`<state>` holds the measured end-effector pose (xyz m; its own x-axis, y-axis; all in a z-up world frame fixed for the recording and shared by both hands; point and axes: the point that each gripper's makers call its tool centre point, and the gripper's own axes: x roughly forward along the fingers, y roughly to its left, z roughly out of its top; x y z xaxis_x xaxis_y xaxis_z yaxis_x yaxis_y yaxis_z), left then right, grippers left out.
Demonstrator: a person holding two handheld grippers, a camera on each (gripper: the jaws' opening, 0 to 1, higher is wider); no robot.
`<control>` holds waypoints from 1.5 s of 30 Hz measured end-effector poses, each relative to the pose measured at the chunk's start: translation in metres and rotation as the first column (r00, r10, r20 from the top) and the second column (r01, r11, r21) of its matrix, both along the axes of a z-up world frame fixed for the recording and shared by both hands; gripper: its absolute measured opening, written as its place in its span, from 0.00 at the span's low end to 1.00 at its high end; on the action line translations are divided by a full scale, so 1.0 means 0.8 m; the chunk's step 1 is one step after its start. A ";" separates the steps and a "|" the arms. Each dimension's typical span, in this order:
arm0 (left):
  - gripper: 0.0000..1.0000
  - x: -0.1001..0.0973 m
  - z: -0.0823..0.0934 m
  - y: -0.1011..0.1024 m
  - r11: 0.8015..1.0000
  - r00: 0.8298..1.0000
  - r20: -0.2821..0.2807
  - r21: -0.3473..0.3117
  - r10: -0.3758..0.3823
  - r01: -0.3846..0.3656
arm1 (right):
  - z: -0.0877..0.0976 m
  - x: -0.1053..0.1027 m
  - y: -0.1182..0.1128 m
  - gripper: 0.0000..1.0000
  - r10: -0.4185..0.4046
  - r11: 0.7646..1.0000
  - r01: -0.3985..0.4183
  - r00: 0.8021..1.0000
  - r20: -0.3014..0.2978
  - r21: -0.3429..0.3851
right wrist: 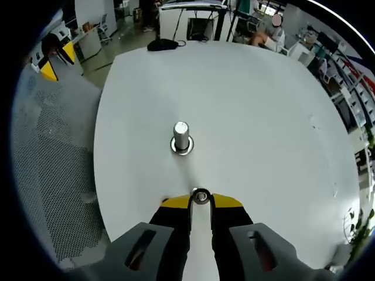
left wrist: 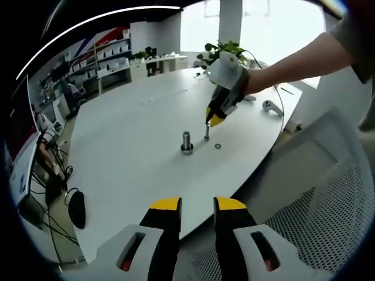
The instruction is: Place the washer onto the threaded stud by aligning its center hole with the stud, sliding it down to the base, and recovering from edge contact or off-axis alignment until the washer reaches the visible bottom stop.
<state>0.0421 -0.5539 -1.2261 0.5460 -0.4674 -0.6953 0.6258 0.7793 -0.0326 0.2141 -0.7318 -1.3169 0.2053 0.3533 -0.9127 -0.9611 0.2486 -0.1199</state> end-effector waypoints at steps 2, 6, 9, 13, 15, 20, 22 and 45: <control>0.20 0.000 0.000 -0.001 1.000 1.000 -0.002 -0.001 -0.001 0.001 | -0.006 0.001 0.000 0.13 0.000 1.000 0.000 1.000 -0.012 -0.010; 0.19 -0.001 -0.002 0.000 1.000 1.000 -0.008 0.003 -0.001 0.001 | -0.020 0.000 0.000 0.14 0.000 1.000 -0.001 0.999 -0.033 -0.023; 0.19 -0.001 -0.002 0.001 1.000 1.000 -0.009 0.002 0.004 -0.004 | -0.032 0.000 -0.001 0.14 -0.012 1.000 0.010 0.999 -0.049 -0.030; 0.19 -0.003 -0.006 0.001 1.000 1.000 -0.025 0.011 -0.002 0.002 | -0.049 0.002 -0.002 0.14 -0.024 0.999 0.021 0.998 -0.064 -0.040; 0.19 -0.003 -0.007 0.001 1.000 1.000 -0.029 0.013 -0.001 0.001 | -0.055 0.002 -0.003 0.14 -0.023 0.999 0.020 0.997 -0.070 -0.045; 0.18 -0.003 -0.008 0.002 1.000 0.999 -0.039 0.010 0.004 -0.003 | -0.061 0.002 -0.004 0.15 -0.039 0.999 0.036 0.996 -0.078 -0.039; 0.18 -0.004 -0.010 0.001 1.000 0.999 -0.049 0.009 -0.002 0.003 | -0.060 0.003 -0.002 0.15 -0.050 0.998 0.048 0.995 -0.081 -0.027; 0.16 -0.012 -0.021 -0.001 1.000 0.994 -0.105 0.026 -0.015 0.018 | -0.051 -0.032 -0.043 0.22 -0.166 0.983 0.174 0.979 -0.114 0.064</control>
